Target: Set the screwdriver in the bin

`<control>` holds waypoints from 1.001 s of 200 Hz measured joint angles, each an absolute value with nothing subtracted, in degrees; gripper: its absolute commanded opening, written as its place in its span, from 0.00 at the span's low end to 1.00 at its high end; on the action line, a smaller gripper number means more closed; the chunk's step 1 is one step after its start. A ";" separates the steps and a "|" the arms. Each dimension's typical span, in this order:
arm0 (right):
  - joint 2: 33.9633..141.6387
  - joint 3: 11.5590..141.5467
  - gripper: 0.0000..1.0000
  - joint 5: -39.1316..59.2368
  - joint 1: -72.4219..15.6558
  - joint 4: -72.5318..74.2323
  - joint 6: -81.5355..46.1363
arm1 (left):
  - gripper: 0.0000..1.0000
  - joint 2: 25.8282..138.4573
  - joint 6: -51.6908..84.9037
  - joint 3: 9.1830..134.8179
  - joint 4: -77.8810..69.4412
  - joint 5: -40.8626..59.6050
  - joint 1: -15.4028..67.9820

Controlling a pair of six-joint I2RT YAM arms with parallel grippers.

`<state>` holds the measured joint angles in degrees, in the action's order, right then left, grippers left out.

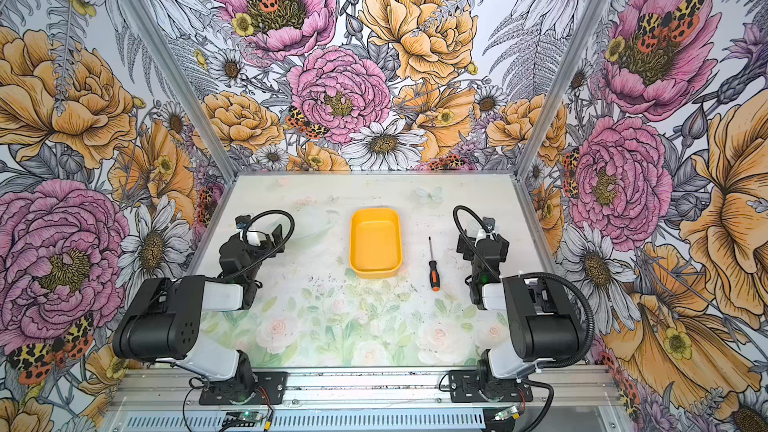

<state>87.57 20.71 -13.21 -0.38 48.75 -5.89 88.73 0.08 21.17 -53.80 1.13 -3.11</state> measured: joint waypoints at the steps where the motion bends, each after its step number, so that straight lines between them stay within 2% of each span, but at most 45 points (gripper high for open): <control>1: 87.57 20.71 1.00 -13.21 -0.38 48.75 -5.89 | 0.99 88.73 0.08 21.17 -53.80 1.13 -3.14; 200: 87.57 20.75 1.00 -13.21 -0.38 48.75 -5.89 | 0.99 88.73 0.08 20.84 -54.61 2.11 -3.20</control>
